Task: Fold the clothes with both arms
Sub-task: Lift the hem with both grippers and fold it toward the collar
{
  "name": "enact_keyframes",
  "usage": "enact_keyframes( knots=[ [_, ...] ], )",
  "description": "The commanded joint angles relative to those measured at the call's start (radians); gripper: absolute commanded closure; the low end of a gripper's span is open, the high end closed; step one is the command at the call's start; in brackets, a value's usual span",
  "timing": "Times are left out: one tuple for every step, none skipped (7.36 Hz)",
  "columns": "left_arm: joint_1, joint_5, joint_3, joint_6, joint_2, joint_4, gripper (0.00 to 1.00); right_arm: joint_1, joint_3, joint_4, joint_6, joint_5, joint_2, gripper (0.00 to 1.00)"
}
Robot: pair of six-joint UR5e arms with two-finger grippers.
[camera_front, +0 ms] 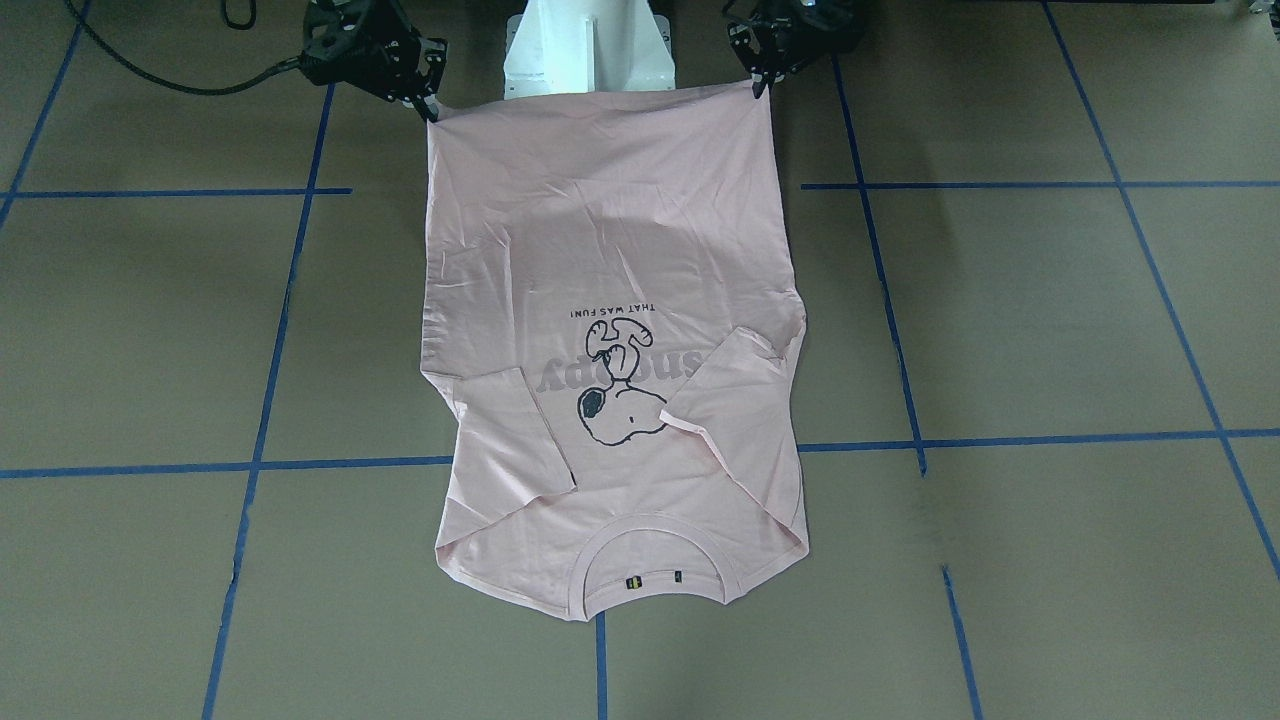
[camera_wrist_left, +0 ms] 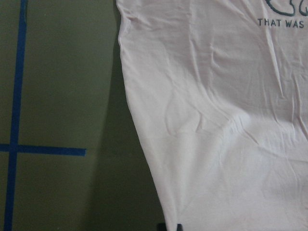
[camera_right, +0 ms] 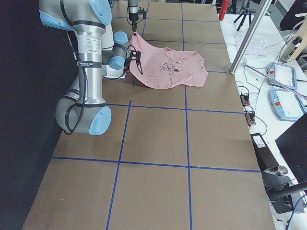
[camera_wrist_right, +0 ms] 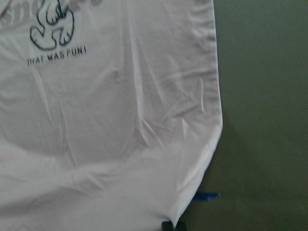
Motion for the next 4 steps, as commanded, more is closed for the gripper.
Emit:
enact_keyframes(
  knots=[
    [-0.137, -0.001, 0.094, 0.143, -0.046, -0.001, 1.00, 0.185, -0.066, 0.004, -0.156, 0.037, 0.063, 1.00],
    [-0.195, -0.001, 0.133, 0.200, -0.067, -0.002, 1.00, 0.261, -0.115, 0.005, -0.166, 0.061, 0.112, 1.00],
    [-0.259, -0.001, 0.179, 0.258, -0.090, -0.005, 1.00, 0.309, -0.214, 0.005, -0.169, 0.093, 0.208, 1.00],
    [-0.354, -0.002, 0.285, 0.306, -0.177, -0.008, 1.00, 0.351, -0.294, 0.005, -0.166, 0.095, 0.281, 1.00]
  ],
)
